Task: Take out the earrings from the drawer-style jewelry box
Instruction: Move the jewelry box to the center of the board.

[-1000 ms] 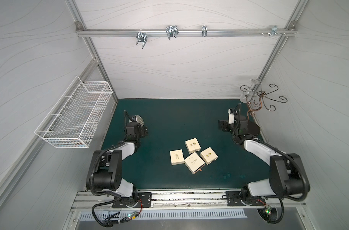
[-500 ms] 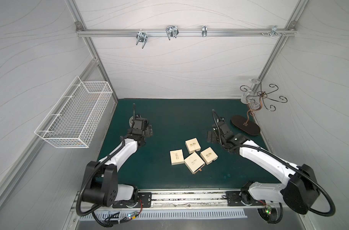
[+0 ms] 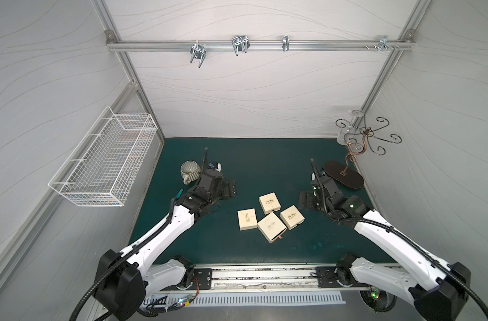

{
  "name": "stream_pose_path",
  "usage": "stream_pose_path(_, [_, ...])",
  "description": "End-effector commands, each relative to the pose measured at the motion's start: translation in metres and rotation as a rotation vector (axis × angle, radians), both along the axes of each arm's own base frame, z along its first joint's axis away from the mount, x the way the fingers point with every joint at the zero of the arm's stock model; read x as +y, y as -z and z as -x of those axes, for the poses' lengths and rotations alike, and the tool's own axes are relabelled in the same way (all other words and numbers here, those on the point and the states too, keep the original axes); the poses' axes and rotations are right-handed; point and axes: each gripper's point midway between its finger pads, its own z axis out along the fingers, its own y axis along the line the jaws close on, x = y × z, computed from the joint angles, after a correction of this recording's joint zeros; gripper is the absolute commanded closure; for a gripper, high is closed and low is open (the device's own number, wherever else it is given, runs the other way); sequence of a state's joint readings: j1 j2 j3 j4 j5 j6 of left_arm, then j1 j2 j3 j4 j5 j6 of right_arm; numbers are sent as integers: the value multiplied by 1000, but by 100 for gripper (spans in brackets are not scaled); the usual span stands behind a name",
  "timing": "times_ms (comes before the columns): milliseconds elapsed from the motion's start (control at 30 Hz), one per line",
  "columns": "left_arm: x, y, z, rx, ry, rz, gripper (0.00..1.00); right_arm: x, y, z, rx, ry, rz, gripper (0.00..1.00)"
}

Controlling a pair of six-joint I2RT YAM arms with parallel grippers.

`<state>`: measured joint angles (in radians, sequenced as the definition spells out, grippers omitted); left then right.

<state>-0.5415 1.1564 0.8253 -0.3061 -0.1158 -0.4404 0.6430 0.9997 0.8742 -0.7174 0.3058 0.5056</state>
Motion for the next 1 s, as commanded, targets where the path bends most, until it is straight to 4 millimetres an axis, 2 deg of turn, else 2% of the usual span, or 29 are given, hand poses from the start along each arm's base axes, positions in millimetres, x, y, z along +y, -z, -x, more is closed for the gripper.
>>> stream_pose_path(0, [-52, -6, 10, 55, 112, 99, 1, -10, 29, 37, 239, -7, -14, 1])
stream_pose_path(100, [-95, -4, 20, 91, 233, 103, 1, -12, 48, 57, 389, -27, -27, 1])
stream_pose_path(167, [-116, -3, 26, 112, 296, 89, 1, -16, 57, 66, 441, -23, -2, 1])
stream_pose_path(267, [-141, 3, 37, 155, 367, 90, 1, -15, 54, 66, 442, -30, 21, 1])
stream_pose_path(367, [-159, 11, 49, 207, 421, 87, 1, -18, 59, 70, 483, -21, 53, 1])
stream_pose_path(567, [-170, 31, 64, 276, 453, 8, 1, -3, 76, 77, 590, -90, 84, 1])
stream_pose_path(700, [-171, 32, 67, 291, 444, 22, 1, 4, 87, 79, 630, -118, 90, 1])
stream_pose_path(967, [-173, 38, 76, 333, 474, 33, 1, -2, 112, 69, 641, -88, 150, 1])
